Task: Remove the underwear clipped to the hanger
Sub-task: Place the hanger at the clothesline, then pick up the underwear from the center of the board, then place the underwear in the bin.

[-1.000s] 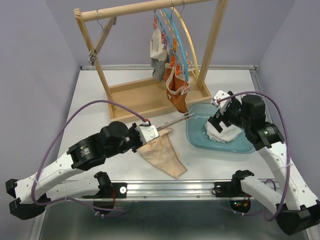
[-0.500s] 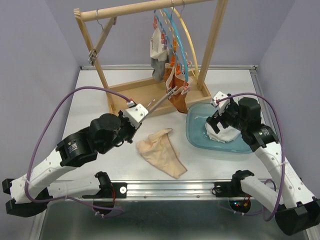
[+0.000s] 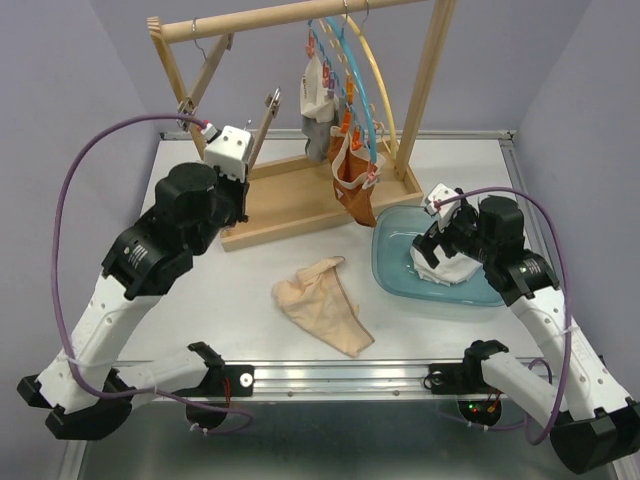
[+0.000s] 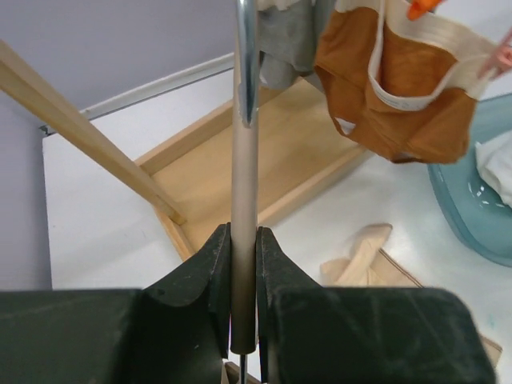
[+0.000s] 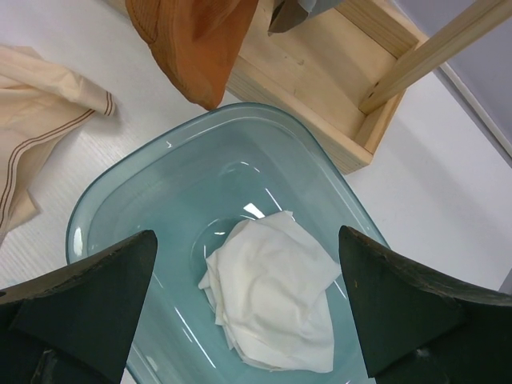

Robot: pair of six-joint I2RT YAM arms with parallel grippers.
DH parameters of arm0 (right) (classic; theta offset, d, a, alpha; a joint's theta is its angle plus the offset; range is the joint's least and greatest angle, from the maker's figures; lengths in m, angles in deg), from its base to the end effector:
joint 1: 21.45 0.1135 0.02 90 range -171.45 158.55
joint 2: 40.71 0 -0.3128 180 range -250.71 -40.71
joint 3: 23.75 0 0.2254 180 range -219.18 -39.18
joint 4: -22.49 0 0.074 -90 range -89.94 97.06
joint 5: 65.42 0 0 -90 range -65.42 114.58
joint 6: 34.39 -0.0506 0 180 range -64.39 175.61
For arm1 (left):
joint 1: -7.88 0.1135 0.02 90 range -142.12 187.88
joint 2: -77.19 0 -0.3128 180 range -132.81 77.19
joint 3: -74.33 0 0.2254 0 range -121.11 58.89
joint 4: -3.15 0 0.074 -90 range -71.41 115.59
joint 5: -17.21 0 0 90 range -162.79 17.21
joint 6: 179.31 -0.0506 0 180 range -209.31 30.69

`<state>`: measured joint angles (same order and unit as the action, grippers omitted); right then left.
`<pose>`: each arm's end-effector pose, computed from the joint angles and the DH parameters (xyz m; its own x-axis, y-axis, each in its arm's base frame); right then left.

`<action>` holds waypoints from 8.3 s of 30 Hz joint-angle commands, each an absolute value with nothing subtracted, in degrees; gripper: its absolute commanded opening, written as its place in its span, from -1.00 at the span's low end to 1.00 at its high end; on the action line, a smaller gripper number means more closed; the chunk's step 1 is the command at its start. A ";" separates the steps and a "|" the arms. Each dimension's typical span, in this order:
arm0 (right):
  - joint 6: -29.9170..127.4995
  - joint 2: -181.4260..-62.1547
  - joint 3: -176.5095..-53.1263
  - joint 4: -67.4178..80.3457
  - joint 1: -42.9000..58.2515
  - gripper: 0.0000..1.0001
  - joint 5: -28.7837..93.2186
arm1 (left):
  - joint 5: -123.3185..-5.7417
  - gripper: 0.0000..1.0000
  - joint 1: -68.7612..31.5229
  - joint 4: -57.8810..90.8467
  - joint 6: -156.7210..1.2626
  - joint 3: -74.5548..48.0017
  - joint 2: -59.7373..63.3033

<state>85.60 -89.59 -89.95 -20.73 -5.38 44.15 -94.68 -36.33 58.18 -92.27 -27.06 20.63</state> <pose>0.1288 0.0547 0.3631 -0.0884 -0.5156 -0.8523 -0.6865 0.6515 -0.3229 0.1038 -0.0747 0.5120 -0.1069 0.1709 -0.9795 0.3900 0.9134 0.1168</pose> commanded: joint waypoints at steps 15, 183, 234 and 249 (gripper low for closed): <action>84.61 -85.89 -88.05 -17.37 -5.81 1.00 49.54 | -83.43 -1.00 -23.68 57.61 -86.15 -57.38 -1.20; 109.83 -129.68 -110.02 -44.53 37.97 -0.99 47.69 | -58.55 0.72 -8.20 16.65 -81.75 26.72 59.61; 87.07 -86.24 -94.47 -30.47 -10.46 -0.99 30.03 | -57.67 0.72 -8.20 16.57 -81.66 26.90 59.35; 89.53 -93.61 -86.21 -26.43 -16.79 0.26 34.50 | -57.32 0.72 -8.20 16.56 -81.66 26.90 59.26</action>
<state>88.42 -92.30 -87.72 -30.85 -15.08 32.13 -58.16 -8.50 19.65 -81.74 26.53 58.97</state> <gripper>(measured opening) 0.490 0.862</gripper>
